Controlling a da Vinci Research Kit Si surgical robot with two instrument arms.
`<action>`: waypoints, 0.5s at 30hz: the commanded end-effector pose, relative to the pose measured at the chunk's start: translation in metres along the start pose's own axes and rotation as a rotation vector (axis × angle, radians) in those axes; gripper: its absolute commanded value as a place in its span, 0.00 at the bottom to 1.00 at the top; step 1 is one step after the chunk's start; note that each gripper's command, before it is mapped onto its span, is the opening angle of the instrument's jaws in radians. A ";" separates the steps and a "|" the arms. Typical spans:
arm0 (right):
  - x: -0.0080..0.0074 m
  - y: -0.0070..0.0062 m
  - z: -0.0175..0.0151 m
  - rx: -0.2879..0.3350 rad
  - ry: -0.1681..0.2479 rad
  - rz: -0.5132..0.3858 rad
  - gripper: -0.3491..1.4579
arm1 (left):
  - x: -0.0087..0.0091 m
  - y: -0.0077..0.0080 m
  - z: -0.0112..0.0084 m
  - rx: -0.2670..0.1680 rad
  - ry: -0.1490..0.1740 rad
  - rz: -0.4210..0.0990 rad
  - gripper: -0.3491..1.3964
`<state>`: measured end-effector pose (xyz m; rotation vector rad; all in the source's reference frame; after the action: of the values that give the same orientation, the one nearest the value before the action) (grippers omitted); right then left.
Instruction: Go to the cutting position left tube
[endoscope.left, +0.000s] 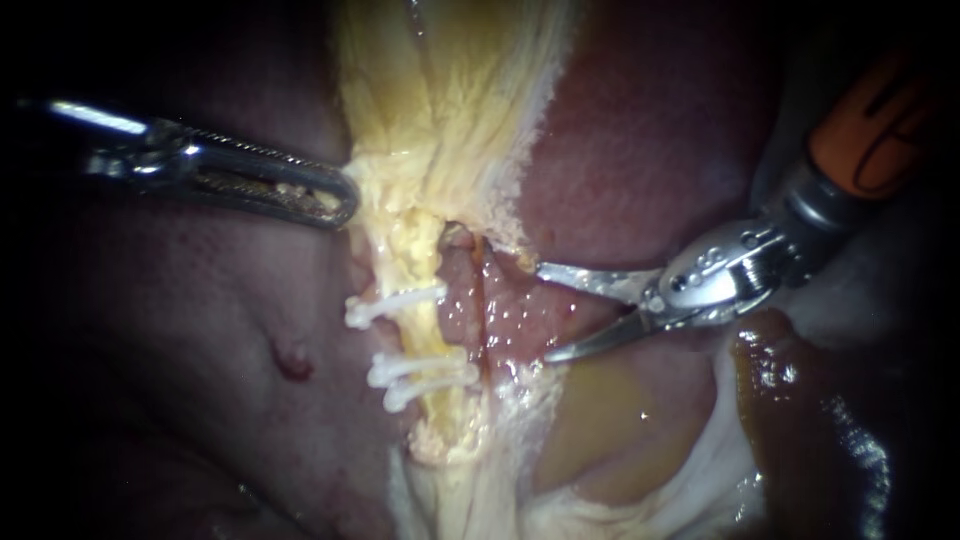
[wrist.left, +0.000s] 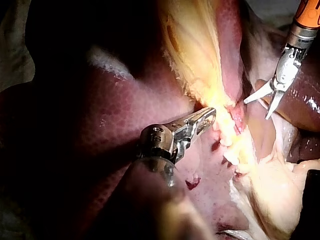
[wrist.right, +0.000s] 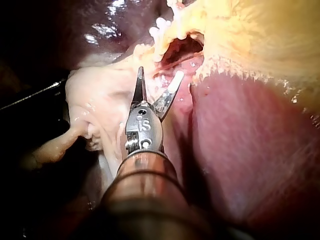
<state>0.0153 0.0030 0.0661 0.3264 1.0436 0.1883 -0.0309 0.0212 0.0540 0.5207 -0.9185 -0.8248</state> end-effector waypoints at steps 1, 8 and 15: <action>0.0000 -0.0002 0.0004 0.006 0.000 0.003 0.99 | 0.0000 0.0000 0.0001 -0.001 0.000 0.000 0.00; 0.0004 -0.0010 0.0029 0.036 0.007 0.026 0.99 | 0.0000 0.0000 0.0002 -0.002 0.000 -0.001 0.00; 0.0004 -0.0014 0.0045 0.068 0.013 0.046 0.99 | 0.0000 0.0000 0.0003 -0.002 -0.001 -0.001 0.00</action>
<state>0.0196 0.0009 0.0675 0.4179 1.0575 0.1994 -0.0312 0.0212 0.0542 0.5192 -0.9180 -0.8266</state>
